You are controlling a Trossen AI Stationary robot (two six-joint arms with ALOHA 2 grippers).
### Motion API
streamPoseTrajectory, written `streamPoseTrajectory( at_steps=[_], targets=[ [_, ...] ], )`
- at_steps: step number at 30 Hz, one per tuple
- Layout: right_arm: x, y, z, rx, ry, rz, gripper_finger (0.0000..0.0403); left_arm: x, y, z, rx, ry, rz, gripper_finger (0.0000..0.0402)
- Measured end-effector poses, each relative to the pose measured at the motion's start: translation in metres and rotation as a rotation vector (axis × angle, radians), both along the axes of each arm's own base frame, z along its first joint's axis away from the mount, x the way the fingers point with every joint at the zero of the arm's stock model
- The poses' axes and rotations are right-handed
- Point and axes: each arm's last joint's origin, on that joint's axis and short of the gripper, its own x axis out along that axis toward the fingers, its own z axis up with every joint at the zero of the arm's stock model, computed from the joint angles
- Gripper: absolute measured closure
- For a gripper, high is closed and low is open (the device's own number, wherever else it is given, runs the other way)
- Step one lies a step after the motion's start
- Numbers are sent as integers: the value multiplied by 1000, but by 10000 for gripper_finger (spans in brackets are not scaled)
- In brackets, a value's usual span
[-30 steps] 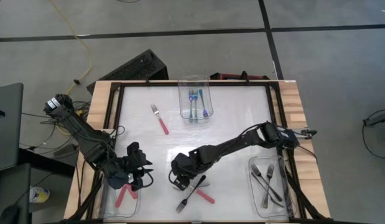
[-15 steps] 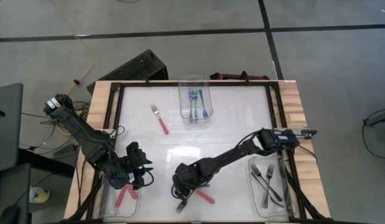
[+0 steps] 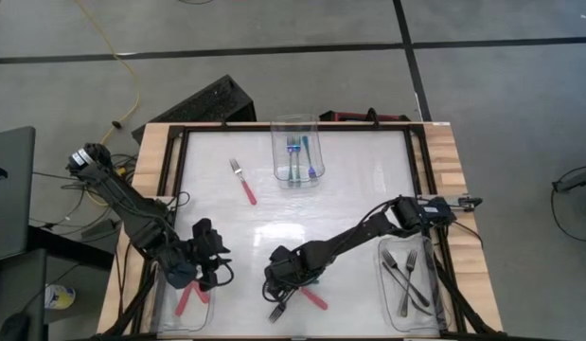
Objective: Sort silverware by color (type)
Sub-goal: Put the pink fork into the bottom left transparent bin
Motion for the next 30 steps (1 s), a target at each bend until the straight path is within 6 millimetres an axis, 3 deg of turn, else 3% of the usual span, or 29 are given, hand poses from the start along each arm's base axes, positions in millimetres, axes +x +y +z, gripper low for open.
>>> streamPoseTrajectory(
  at_steps=[2, 6, 8, 12, 15, 24, 30],
  targets=[
    [-1, 2, 0, -5, 0, 10, 271, -1, -1, 0, 0, 0, -8, 296],
    [-1, 1, 0, -49, -14, 5, 290, -4, -4, 0, 14, -17, -10, 296],
    [0, -6, 4, -60, -18, 18, 339, -5, -5, 1, 22, -33, 5, 296],
    [5, -26, 15, -119, -53, 55, 365, -6, -6, 1, -4, -53, 49, 296],
    [9, -45, 42, -153, -137, 105, 379, -6, -8, 2, -64, -60, 70, 296],
    [6, -100, 132, -261, -416, 228, 374, -7, -11, 3, -200, -50, 143, 296],
    [4, -128, 183, -286, -680, 280, 379, -4, -8, 7, -191, -188, 286, 296]
  ],
)
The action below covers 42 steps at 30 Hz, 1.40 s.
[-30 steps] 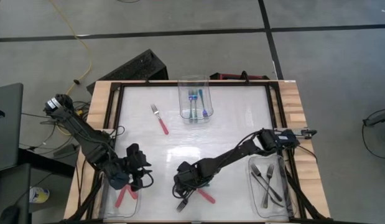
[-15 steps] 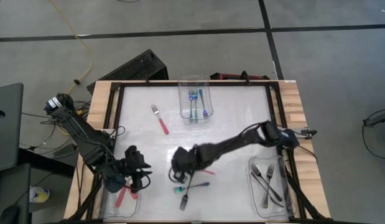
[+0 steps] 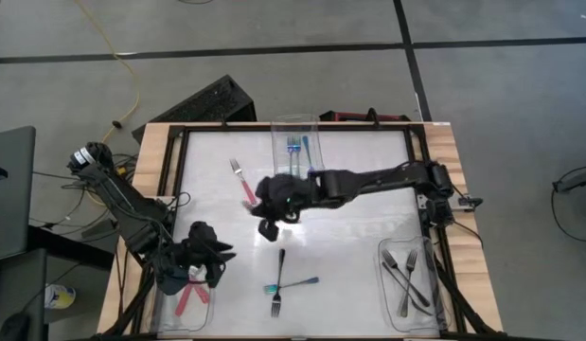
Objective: Sort silverware by color (type)
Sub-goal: Put the pink fork into the bottom left transparent bin
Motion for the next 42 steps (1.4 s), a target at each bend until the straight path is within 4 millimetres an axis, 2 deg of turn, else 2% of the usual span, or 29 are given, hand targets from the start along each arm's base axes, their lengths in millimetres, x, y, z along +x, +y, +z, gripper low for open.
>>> streamPoseTrajectory(
  at_steps=[5, 9, 12, 17, 22, 24, 29, 32, 37, 42],
  targets=[
    [7, 3, 39, 147, -326, 148, 377, 5, 5, 8, 143, -170, 154, 296],
    [8, 14, 51, 261, -444, 202, 378, 8, 6, 14, 263, -231, 198, 296],
    [7, 25, 56, 291, -492, 219, 378, 10, 4, 18, 296, -243, 170, 296],
    [4, 44, 56, 309, -487, 179, 378, 12, -4, 30, 286, -240, -80, 296],
    [-3, 72, 59, 319, -524, 96, 378, 11, -13, 53, 279, -385, -369, 296],
    [-8, 87, 59, 312, -534, 54, 378, 11, -15, 60, 293, -449, -429, 296],
    [-21, 122, 62, 292, -581, -49, 378, 14, -13, 60, 321, -453, -406, 296],
    [-28, 136, 64, 270, -606, -103, 378, 19, -9, 65, 299, -488, -384, 296],
    [-34, 147, 67, 207, -638, -152, 378, 27, -2, 78, 279, -613, -404, 296],
    [-35, 146, 77, 158, -731, -139, 378, 33, 6, 80, 276, -630, -359, 294]
  ],
)
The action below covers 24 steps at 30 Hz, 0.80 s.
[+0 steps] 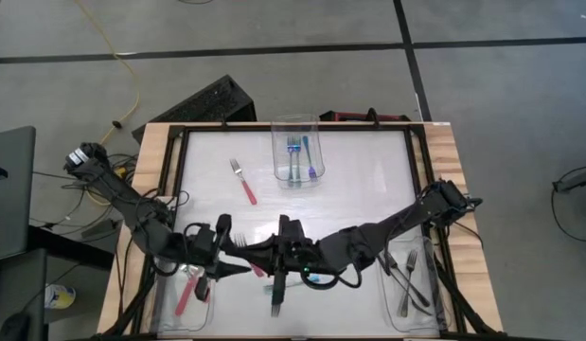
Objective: Sort silverware by color (type)
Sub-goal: Put the pink fork into the bottom left transparent bin
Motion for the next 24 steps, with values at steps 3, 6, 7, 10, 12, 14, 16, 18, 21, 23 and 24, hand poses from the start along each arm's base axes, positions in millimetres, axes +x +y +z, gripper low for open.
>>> streamPoseTrajectory(
  at_steps=[3, 6, 7, 10, 12, 14, 16, 18, 21, 23, 24],
  targets=[
    [2, -5, 3, -10, -28, -11, 378, 2, 3, 5, -25, -39, 16, 286],
    [4, -10, 5, -5, -45, -14, 378, 3, 7, 6, -35, -49, 73, 276],
    [5, -13, 5, -11, -44, -21, 378, 4, 8, 6, -36, -50, 79, 275],
    [4, -17, 7, -71, -41, -24, 378, 5, 10, 6, -43, -52, 94, 277],
    [2, -21, 13, -106, -56, -25, 378, 5, 10, 7, -55, -54, 104, 286],
    [-4, -26, 24, -132, -68, -32, 378, 5, 10, 8, -64, -65, 125, 305],
    [-11, -29, 31, -174, -59, -27, 378, 5, 12, 9, -59, -75, 158, 339],
    [-12, -32, 33, -189, -57, -35, 378, 5, 13, 10, -66, -82, 184, 380],
    [-15, -35, 36, -196, -50, -15, 376, 5, 14, 11, -83, -88, 237, 394],
    [-13, -39, 38, -197, -65, -12, 376, 5, 16, 14, -82, -106, 247, 399],
    [-14, -39, 39, -195, -71, -3, 376, 5, 16, 14, -76, -111, 244, 399]
  ],
)
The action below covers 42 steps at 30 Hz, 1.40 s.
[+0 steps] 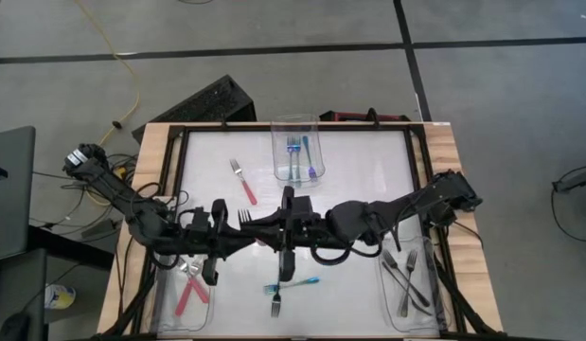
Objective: Sort silverware by color (type)
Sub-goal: Put the pink fork into the bottom left transparent bin
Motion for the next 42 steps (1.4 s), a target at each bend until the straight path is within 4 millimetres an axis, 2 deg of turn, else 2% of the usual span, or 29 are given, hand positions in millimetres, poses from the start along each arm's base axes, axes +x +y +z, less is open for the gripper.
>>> streamPoseTrajectory(
  at_steps=[8, 11, 19, 24, 32, 36, 39, 42],
  targets=[
    [3, -4, -3, 30, 17, 16, 378, 1, -4, -5, 63, 39, -121, 390],
    [4, -3, -5, 63, 22, 24, 378, -2, -9, -7, 113, 54, -137, 357],
    [7, 4, -12, 127, 33, -7, 378, -3, -12, -8, 154, 57, -196, 225],
    [6, 3, -11, 147, 22, -73, 378, 0, -8, -8, 167, 52, -187, 191],
    [5, 1, -6, 169, -27, -85, 378, 7, 2, -4, 166, 10, -175, 189],
    [6, -1, -5, 155, -32, -97, 378, 8, 5, -2, 154, -7, -166, 201],
    [6, -2, -5, 145, -31, -98, 377, 10, 8, -2, 154, -10, -184, 239],
    [7, -3, -5, 142, -33, -81, 377, 11, 8, -2, 155, -10, -188, 317]
  ],
)
